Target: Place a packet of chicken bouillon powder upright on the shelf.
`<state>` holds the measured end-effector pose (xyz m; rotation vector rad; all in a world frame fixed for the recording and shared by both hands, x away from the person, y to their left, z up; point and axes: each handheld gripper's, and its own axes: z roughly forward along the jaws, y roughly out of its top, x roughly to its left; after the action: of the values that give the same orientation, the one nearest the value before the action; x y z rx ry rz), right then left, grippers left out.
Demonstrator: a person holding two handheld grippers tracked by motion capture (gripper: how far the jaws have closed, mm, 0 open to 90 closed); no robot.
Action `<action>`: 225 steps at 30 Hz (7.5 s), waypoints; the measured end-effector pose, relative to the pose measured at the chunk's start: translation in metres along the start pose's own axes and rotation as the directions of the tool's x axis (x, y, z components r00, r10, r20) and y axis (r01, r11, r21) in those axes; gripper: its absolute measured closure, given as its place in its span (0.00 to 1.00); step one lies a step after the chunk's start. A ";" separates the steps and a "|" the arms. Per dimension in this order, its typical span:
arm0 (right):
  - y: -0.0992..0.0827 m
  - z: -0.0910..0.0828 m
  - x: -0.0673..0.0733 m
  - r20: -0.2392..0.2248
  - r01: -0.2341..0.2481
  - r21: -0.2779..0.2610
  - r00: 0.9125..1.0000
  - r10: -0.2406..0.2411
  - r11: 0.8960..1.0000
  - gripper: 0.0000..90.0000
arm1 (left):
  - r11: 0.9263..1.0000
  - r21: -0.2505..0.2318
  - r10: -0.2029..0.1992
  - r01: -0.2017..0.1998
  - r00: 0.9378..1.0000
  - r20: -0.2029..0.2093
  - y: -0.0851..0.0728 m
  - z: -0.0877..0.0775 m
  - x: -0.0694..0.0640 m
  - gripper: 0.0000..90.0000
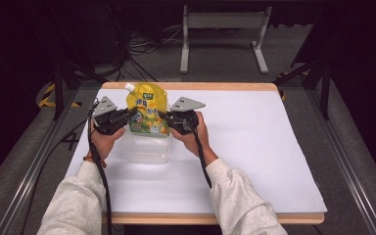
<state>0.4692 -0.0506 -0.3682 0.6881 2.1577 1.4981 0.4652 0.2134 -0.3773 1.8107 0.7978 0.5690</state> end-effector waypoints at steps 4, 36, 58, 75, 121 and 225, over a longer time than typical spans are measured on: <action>-0.007 0.002 0.001 -0.003 0.000 0.021 1.000 0.000 1.000 0.99 | 1.000 0.015 -0.020 0.020 1.000 0.017 -0.004 0.000 0.001 0.95; -0.022 0.002 0.003 -0.035 0.012 0.080 0.999 -0.009 0.997 0.95 | 0.998 0.065 0.001 0.001 0.999 -0.037 -0.019 -0.002 -0.011 0.90; -0.018 -0.019 0.000 -0.013 0.029 0.082 1.000 -0.028 0.996 0.87 | 0.997 0.072 0.027 -0.021 0.996 -0.087 -0.012 -0.021 -0.021 0.82; -0.017 -0.046 -0.007 0.011 0.045 0.077 0.999 -0.046 0.996 0.87 | 0.997 0.073 0.040 -0.030 0.990 -0.138 -0.025 -0.041 -0.032 0.60; -0.033 -0.130 -0.035 0.118 0.147 0.285 0.975 -0.187 0.947 0.56 | 0.976 0.148 0.156 -0.161 0.987 0.045 -0.056 -0.070 -0.131 0.18; -0.183 -0.318 -0.042 0.436 -0.136 0.262 0.900 0.009 0.956 0.16 | 0.940 0.268 0.172 -0.209 0.973 0.155 -0.095 -0.056 -0.127 0.11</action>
<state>0.2842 -0.3633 -0.4338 1.0970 2.0260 0.9493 0.3172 0.1770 -0.4482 2.1829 0.6424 0.4725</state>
